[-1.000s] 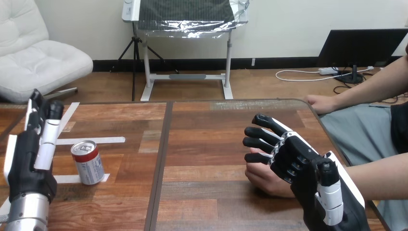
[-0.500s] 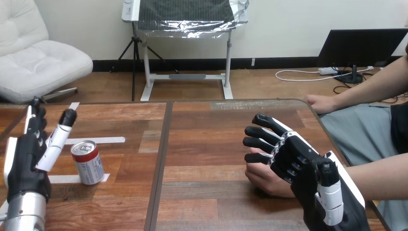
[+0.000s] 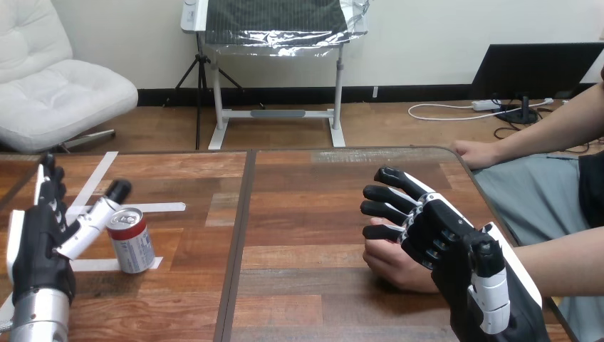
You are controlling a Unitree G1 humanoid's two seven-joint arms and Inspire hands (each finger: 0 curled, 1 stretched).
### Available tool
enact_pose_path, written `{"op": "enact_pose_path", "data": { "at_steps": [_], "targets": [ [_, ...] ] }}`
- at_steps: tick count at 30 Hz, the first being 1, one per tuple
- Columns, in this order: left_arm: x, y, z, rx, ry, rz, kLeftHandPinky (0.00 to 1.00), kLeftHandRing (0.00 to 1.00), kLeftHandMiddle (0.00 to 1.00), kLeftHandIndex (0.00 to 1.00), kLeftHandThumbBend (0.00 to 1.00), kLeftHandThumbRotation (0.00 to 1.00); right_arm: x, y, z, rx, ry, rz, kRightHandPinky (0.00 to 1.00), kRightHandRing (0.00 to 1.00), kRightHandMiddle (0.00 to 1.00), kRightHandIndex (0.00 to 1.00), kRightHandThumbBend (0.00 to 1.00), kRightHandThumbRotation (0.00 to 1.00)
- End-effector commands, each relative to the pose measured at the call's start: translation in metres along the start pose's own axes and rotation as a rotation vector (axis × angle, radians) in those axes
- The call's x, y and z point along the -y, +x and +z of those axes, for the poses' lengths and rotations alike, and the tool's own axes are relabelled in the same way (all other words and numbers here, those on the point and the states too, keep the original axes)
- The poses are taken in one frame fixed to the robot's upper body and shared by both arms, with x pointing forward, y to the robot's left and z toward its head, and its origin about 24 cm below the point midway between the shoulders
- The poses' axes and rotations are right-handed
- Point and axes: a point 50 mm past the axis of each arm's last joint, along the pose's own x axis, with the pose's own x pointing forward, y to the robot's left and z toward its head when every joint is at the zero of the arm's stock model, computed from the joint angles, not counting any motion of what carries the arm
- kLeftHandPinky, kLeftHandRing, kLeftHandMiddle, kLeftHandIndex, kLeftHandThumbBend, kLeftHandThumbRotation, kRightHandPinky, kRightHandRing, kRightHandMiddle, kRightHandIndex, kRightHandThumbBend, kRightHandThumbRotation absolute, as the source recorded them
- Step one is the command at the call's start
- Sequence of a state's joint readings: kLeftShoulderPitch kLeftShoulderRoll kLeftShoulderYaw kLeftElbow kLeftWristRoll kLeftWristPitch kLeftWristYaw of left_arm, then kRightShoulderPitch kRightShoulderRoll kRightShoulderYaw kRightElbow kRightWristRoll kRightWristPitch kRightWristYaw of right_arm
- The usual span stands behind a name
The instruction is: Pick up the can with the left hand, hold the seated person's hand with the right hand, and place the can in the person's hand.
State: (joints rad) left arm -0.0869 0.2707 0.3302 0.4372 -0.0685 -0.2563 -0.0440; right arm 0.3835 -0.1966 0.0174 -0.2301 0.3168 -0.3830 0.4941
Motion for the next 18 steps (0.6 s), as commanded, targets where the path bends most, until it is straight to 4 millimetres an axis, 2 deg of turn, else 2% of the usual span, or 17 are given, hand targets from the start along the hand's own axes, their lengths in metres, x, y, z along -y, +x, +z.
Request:
{"op": "enact_pose_path", "data": {
  "at_steps": [1,18],
  "targets": [
    [0.0067,0.0187,0.0223,0.069,0.008,-0.028,1.0,1.0,1.0,1.0,0.84,0.22,0.0033,0.0078,0.0057,0.062,-0.02,-0.009,0.75,0.84,0.85,0.88,0.92,0.99],
    [0.0087,0.0214,0.0164,0.026,0.066,-0.031,1.0,1.0,1.0,1.0,0.84,0.11,0.0029,0.0084,0.0059,0.066,-0.02,-0.007,0.76,0.84,0.85,0.88,0.92,1.0]
  ]
}}
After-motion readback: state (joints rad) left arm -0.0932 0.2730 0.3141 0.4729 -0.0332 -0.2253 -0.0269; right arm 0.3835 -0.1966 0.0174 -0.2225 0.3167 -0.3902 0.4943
